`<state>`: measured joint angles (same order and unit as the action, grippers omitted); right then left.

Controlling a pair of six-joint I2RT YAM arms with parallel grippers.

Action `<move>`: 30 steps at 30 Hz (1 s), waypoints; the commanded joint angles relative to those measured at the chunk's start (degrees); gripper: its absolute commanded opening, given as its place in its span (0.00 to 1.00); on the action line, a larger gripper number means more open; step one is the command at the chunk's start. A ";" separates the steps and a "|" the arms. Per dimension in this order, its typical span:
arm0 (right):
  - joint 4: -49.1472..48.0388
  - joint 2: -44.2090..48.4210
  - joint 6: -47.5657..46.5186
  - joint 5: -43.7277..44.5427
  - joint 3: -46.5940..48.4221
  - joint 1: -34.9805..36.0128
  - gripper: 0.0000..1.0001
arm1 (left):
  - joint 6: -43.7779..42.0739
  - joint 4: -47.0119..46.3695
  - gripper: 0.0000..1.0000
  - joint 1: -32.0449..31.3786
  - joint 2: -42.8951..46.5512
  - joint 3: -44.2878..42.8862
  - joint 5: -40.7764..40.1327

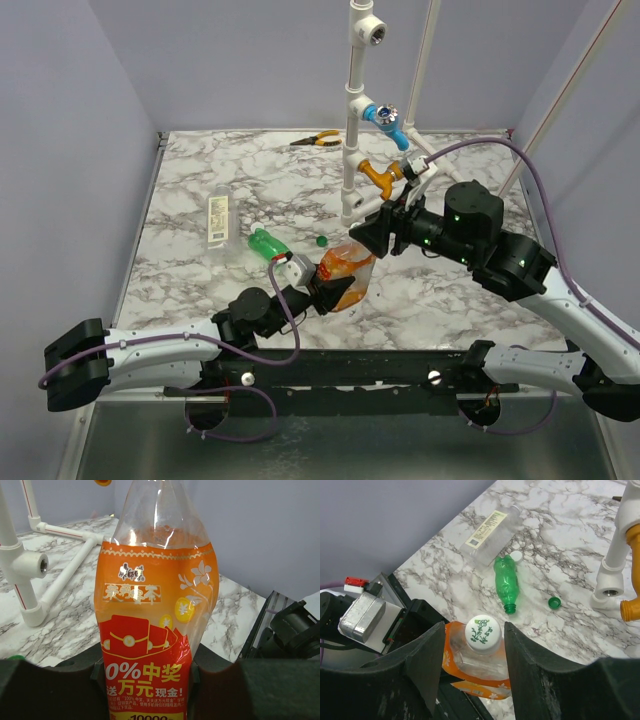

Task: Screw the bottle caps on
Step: Screw the bottle cap onto the plastic bottle.

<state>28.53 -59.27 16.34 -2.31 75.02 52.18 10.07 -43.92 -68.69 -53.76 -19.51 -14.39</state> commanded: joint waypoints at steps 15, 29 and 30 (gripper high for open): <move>0.66 -0.37 -1.18 4.41 -1.55 1.43 0.49 | 0.40 0.02 0.00 0.35 0.45 -2.19 1.91; 1.92 -1.18 -0.18 5.30 -0.83 1.72 0.33 | -0.02 0.24 0.00 0.39 0.59 -1.95 2.50; 2.50 -1.43 0.06 5.01 -0.42 1.70 0.32 | -0.24 0.24 0.00 0.44 0.67 -1.98 2.69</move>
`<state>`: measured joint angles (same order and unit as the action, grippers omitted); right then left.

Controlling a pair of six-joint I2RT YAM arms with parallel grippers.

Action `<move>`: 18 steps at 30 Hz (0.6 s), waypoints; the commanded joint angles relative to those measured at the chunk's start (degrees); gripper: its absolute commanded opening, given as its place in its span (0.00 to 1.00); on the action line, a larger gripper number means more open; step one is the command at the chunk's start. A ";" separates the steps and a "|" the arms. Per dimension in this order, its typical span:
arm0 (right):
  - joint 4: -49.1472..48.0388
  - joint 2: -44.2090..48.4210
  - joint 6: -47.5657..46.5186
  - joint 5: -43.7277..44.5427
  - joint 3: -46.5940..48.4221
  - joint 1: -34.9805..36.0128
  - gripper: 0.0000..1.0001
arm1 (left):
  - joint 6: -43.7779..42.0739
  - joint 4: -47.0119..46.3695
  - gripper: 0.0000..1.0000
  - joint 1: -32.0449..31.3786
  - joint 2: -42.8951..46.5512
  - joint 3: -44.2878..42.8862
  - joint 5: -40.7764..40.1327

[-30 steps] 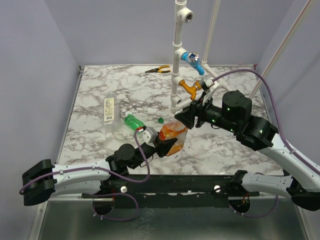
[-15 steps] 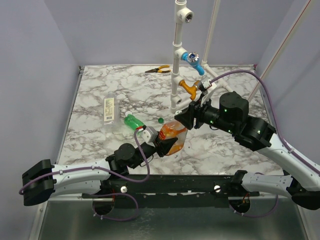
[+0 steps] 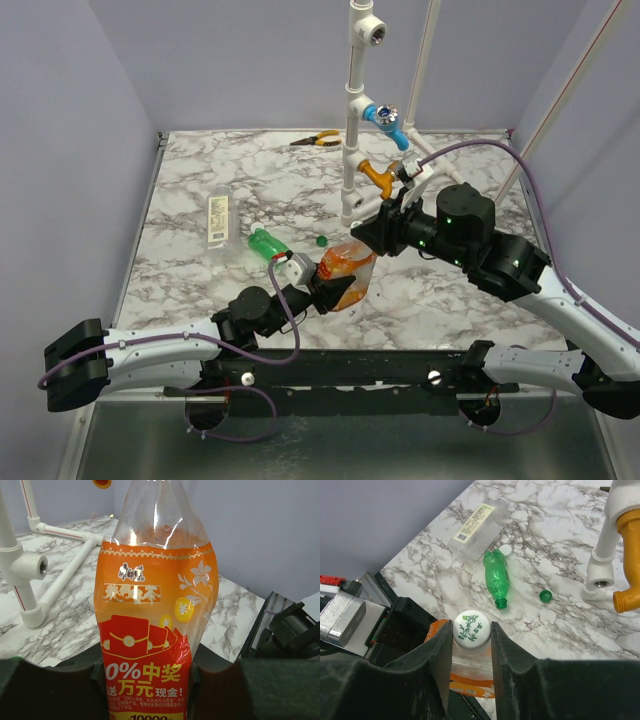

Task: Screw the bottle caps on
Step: Screw the bottle cap onto the plastic bottle.

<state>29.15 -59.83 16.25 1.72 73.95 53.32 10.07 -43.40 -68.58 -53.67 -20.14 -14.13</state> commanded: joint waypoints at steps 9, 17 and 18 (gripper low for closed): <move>5.46 -2.10 4.09 -1.08 3.47 0.57 0.27 | -3.47 -0.20 0.00 0.23 2.13 -2.94 4.11; 7.83 -2.70 7.42 -4.94 6.03 0.56 0.27 | -6.39 1.51 0.00 0.20 4.68 -3.94 5.86; 8.26 -2.83 7.55 -5.05 6.41 0.56 0.27 | -6.62 1.69 0.00 0.20 4.93 -3.96 6.03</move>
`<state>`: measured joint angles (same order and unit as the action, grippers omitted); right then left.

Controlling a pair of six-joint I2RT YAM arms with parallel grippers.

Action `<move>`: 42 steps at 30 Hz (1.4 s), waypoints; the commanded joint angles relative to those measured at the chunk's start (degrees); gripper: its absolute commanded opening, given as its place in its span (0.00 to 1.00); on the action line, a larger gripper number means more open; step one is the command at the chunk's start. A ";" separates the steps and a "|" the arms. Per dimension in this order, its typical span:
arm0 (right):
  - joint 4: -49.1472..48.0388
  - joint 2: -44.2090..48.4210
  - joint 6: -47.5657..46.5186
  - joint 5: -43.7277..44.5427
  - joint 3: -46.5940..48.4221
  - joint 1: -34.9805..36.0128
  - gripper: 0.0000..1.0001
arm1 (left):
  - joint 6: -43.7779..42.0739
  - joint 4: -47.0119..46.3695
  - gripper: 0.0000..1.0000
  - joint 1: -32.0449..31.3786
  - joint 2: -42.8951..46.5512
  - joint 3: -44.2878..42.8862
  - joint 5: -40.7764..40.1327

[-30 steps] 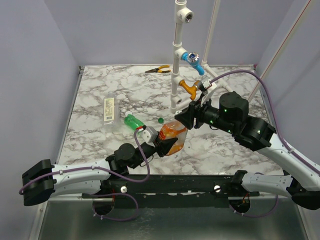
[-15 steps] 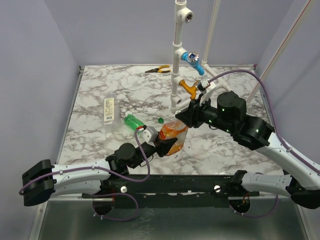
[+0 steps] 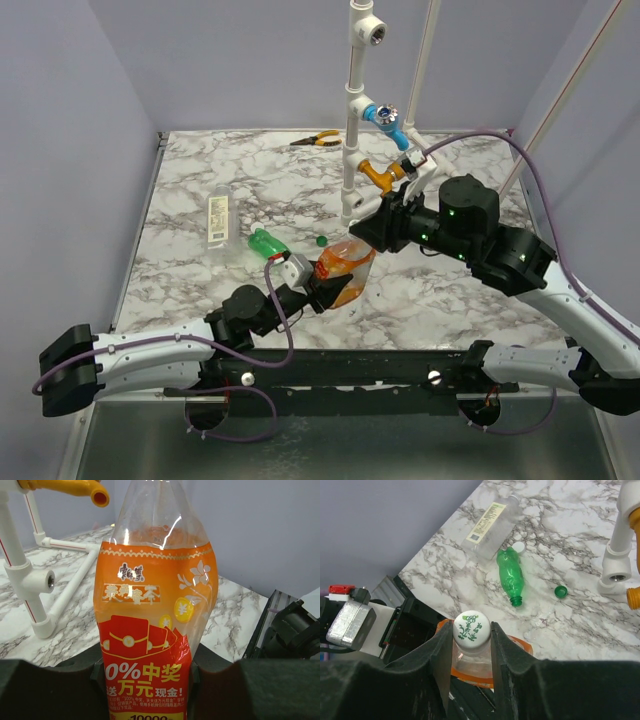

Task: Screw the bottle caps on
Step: Screw the bottle cap onto the plastic bottle.

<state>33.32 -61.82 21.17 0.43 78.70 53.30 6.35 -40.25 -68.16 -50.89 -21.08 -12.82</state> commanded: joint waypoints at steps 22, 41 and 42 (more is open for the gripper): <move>6.66 -2.85 3.02 -1.27 2.80 0.53 0.26 | -4.85 0.08 0.00 -0.18 2.85 -4.05 4.78; 3.07 -3.78 7.13 -1.05 -0.95 0.60 0.23 | -4.20 -2.94 0.00 -0.12 1.64 -4.77 -1.60; 2.94 -3.90 7.34 -0.88 -1.04 0.60 0.23 | -4.26 -3.19 0.00 -0.13 1.36 -4.93 -2.20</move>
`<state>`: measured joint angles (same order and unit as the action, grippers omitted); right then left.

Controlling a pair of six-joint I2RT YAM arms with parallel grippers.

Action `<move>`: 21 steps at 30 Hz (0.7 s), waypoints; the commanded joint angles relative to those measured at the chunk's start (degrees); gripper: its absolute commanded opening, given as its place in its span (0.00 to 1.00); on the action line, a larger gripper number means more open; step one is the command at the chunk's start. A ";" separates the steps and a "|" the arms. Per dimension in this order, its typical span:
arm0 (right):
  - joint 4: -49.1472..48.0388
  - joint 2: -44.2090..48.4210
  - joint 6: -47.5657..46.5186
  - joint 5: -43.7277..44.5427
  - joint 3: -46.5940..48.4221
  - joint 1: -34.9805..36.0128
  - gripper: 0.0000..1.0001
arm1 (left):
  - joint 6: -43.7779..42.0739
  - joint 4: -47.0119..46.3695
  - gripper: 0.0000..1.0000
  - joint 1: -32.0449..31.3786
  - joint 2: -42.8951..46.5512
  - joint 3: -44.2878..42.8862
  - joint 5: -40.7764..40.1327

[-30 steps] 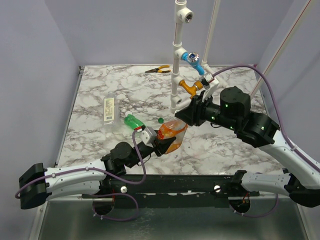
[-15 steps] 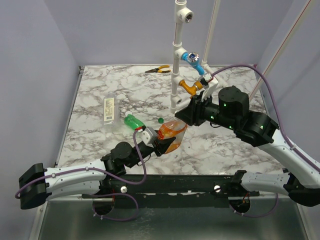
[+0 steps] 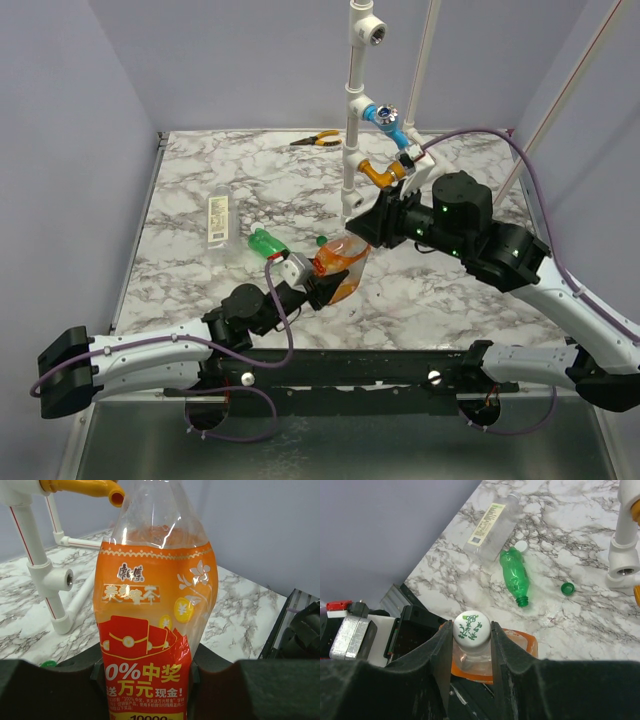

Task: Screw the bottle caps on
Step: Screw the bottle cap onto the plastic bottle.

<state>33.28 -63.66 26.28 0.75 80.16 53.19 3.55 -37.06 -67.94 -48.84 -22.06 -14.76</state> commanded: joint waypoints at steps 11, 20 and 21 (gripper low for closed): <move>3.66 -5.29 5.49 3.53 -1.46 0.69 0.21 | -2.94 -8.91 0.00 -0.35 -4.05 -6.63 -5.95; 6.18 -8.13 7.81 8.88 0.23 0.71 0.21 | -3.24 -9.00 0.00 -0.35 -6.10 -8.70 -6.98; 6.42 -8.29 7.83 9.53 0.35 0.69 0.20 | -3.28 -9.00 0.00 -0.39 -6.30 -8.91 -7.03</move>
<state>31.83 -68.88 31.94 10.31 81.47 52.77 2.63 -37.10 -67.81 -55.11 -25.41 -25.08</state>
